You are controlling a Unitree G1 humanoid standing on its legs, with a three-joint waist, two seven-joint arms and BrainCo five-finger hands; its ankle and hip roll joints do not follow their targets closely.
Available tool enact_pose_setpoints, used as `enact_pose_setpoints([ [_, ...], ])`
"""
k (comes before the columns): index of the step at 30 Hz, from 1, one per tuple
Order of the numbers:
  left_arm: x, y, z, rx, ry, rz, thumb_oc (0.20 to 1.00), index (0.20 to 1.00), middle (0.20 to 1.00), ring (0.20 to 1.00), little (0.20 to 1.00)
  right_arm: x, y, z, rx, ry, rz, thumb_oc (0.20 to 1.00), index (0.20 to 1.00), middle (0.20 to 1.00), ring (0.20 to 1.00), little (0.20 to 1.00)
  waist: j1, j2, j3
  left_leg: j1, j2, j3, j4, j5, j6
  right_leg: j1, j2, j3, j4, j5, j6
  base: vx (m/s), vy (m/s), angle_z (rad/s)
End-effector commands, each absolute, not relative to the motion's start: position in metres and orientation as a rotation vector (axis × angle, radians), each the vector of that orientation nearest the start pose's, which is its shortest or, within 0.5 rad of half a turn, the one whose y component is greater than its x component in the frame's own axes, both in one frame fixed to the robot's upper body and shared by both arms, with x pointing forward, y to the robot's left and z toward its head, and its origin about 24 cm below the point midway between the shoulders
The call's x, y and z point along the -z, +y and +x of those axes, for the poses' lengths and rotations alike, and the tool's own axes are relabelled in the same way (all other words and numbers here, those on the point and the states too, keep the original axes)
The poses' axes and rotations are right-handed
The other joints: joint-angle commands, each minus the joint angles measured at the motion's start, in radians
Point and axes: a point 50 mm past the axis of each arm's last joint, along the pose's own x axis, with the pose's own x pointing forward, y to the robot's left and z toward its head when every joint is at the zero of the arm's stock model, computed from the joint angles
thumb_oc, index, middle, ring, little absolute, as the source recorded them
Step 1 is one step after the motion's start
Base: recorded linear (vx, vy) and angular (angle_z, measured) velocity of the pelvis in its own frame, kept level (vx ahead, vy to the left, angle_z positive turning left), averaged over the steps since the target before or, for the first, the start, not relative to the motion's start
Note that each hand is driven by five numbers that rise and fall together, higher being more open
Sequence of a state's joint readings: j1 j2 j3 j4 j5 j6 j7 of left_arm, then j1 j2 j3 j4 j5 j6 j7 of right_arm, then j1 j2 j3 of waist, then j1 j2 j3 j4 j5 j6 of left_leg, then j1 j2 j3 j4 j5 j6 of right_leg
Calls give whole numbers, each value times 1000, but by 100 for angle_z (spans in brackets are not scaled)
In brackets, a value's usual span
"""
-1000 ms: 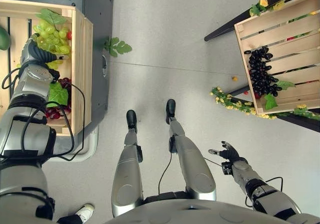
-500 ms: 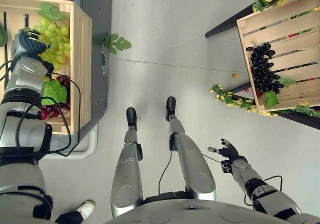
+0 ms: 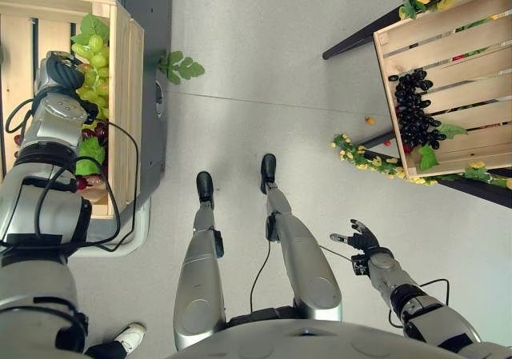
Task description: Pick up the fruits from the basket on one side to the basket on the other side
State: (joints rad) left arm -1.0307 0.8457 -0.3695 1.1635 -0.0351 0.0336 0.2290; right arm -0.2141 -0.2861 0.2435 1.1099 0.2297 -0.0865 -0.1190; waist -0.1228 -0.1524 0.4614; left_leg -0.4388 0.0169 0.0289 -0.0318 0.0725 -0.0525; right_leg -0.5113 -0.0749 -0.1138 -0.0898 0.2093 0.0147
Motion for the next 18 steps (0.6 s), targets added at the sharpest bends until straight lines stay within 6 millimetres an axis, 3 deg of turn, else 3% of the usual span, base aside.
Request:
enact_pose_setpoints([
  [1,-198,348,371,-543,113,793,200,200,200,200,200,115,-236,199,159,823,-263,1000,1000,1000,1000,1000,-6,0,-10,-72,-22,-28,-55,73,12,-43,-19,24,3,24,147,0,0,0],
  [2,-196,347,371,-525,123,804,548,548,548,548,548,116,-237,198,160,828,-264,1000,1000,1000,1000,1000,-7,0,-10,-71,-22,-27,-55,73,13,-42,-19,26,3,24,147,0,0,0],
  [3,-194,347,371,-517,132,808,1000,1000,1000,1000,1000,116,-238,197,161,832,-265,1000,1000,1000,1000,1000,-6,0,-11,-70,-22,-26,-55,72,13,-42,-19,27,3,25,147,0,0,0],
  [12,-175,350,367,-436,220,810,1000,1000,1000,1000,1000,118,-242,193,164,868,-273,1000,1000,1000,1000,1000,-5,4,-14,-70,-22,-24,-55,72,15,-42,-19,28,3,28,146,0,0,0],
  [18,-175,352,366,-402,236,802,1000,1000,1000,1000,1000,120,-245,190,161,893,-279,1000,1000,1000,1000,1000,-1,9,-17,-69,-24,-25,-55,72,15,-41,-18,30,3,28,146,0,0,0],
])
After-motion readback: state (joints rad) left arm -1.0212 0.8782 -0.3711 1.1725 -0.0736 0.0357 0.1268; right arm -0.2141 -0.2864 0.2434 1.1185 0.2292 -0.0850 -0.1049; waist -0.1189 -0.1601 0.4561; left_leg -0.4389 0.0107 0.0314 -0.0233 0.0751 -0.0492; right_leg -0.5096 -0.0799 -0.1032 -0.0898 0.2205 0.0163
